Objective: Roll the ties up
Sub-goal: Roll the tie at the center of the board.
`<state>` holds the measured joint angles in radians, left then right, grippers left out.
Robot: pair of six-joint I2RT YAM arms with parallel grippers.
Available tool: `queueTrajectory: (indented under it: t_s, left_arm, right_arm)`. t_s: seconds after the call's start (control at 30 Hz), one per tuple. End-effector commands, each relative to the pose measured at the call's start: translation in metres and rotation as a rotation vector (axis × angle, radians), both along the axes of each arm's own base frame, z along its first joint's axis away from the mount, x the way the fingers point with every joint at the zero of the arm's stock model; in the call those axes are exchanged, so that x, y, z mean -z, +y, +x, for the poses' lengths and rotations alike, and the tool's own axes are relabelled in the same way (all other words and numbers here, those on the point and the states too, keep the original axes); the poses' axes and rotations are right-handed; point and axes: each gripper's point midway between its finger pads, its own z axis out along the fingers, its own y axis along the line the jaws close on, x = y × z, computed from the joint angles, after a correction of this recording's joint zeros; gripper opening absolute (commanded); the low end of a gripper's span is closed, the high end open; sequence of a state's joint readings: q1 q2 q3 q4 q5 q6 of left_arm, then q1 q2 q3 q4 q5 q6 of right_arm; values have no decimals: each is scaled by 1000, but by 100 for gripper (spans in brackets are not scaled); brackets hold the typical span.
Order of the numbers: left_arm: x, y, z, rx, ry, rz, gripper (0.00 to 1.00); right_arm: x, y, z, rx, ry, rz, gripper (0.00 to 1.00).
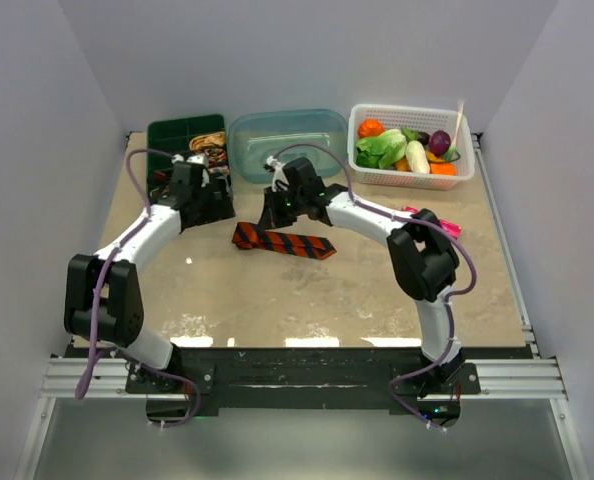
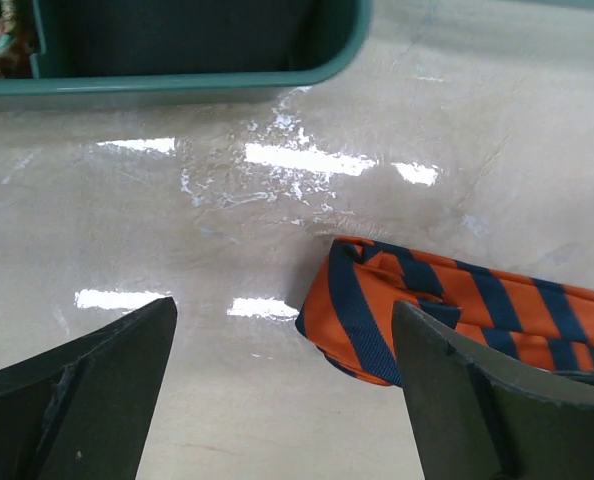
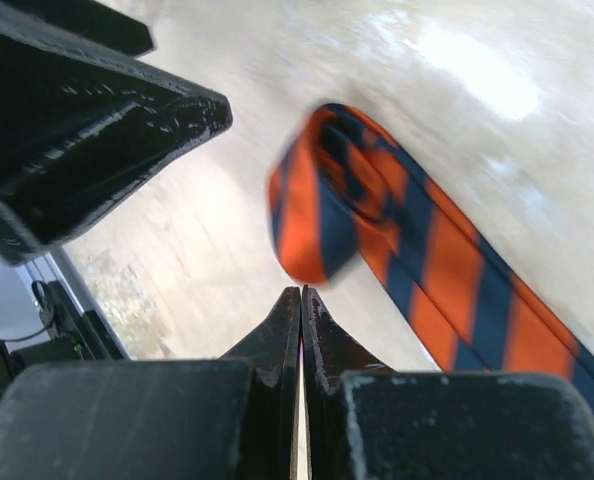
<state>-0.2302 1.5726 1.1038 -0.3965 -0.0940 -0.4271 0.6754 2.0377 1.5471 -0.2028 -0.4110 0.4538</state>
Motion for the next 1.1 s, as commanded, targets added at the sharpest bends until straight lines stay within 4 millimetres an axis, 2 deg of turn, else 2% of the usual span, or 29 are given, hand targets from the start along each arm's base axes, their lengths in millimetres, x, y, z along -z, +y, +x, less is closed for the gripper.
queueTrajectory:
  t_s: [0.0, 0.03, 0.07, 0.2, 0.5, 0.73, 0.9, 1.07]
  left_arm:
    - [-9, -13, -5, 64, -14, -342, 94]
    - [-10, -9, -3, 74, -26, -400, 95]
    - [-1, -8, -8, 66, -1, -422, 96]
    - [16, -4, -14, 60, 38, -442, 98]
    - [44, -12, -19, 98, 88, -486, 99]
    - [46, -18, -17, 130, 70, -514, 99]
    - [51, -26, -14, 145, 81, -567, 99]
    - [55, -37, -6, 175, 72, -612, 99]
  right_arm:
    - [-9, 31, 8, -44, -31, 12, 0]
    - [2, 33, 10, -44, -18, 0, 0]
    - [0, 35, 15, -38, -28, 6, 0]
    - [15, 37, 21, -28, -21, -21, 0]
    - [46, 24, 25, 4, -4, -101, 0]
    - [66, 16, 21, 2, 27, -138, 0]
    - [67, 17, 20, -11, 33, -134, 0]
    - [77, 10, 17, -13, 37, -159, 0]
